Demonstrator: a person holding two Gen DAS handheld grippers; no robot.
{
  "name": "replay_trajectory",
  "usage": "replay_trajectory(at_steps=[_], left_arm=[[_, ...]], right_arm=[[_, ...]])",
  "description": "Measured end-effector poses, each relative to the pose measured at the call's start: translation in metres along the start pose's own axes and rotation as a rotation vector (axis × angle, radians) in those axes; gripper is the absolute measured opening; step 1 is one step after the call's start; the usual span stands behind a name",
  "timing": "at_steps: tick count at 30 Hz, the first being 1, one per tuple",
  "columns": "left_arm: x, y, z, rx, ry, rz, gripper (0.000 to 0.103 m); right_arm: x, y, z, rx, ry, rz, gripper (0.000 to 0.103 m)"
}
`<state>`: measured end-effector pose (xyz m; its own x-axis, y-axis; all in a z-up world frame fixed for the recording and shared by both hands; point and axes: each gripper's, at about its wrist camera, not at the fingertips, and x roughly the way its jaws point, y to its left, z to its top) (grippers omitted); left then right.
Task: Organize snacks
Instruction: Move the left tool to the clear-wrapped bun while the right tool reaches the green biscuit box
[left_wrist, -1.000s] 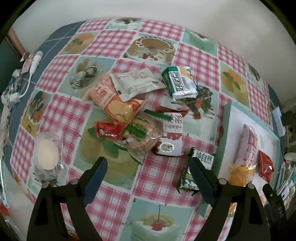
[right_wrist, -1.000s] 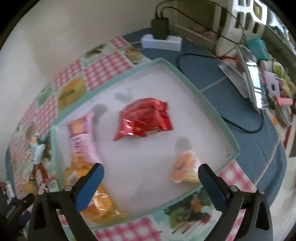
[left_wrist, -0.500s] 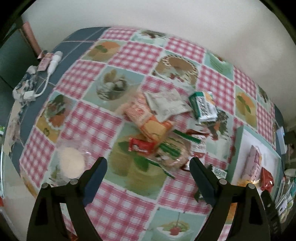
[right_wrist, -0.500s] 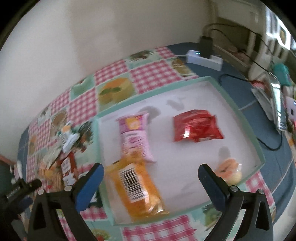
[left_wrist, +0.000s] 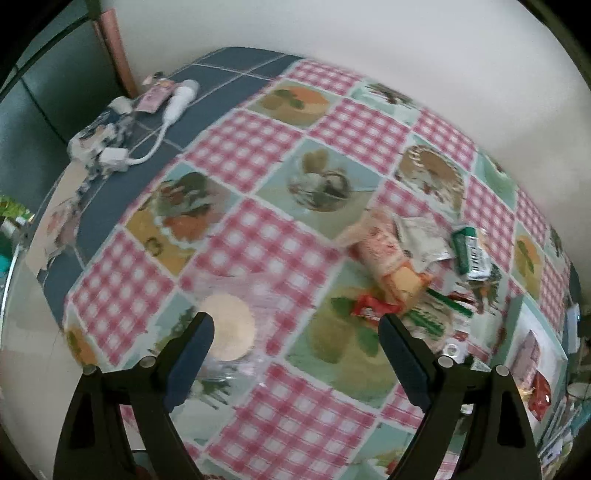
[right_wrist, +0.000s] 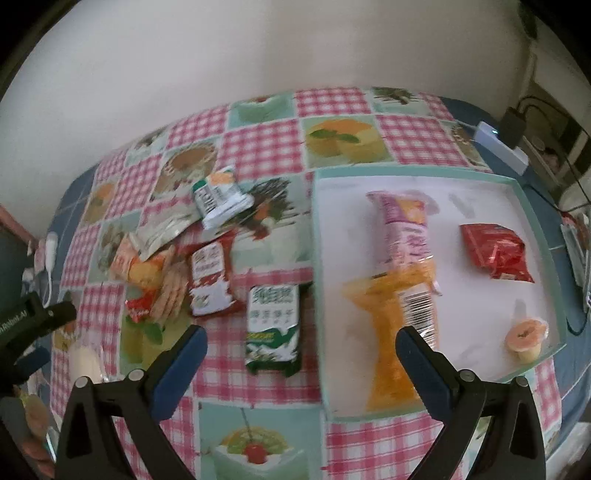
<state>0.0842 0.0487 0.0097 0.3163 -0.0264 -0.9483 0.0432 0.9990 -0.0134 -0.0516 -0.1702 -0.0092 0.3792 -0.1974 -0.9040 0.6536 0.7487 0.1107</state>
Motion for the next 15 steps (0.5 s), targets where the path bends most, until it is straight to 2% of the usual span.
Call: replay_trajectory(at_steps=[7,15], left_arm=[[0.016,0.023,-0.005,-0.027,0.045,0.06,0.091],[0.023,0.052,-0.005,-0.068,0.057,0.092,0.091]], right_arm=[[0.006,0.022,-0.007,-0.05,0.04,0.044,0.103],[0.015,0.028,-0.007,-0.047,0.053,0.043,0.103]])
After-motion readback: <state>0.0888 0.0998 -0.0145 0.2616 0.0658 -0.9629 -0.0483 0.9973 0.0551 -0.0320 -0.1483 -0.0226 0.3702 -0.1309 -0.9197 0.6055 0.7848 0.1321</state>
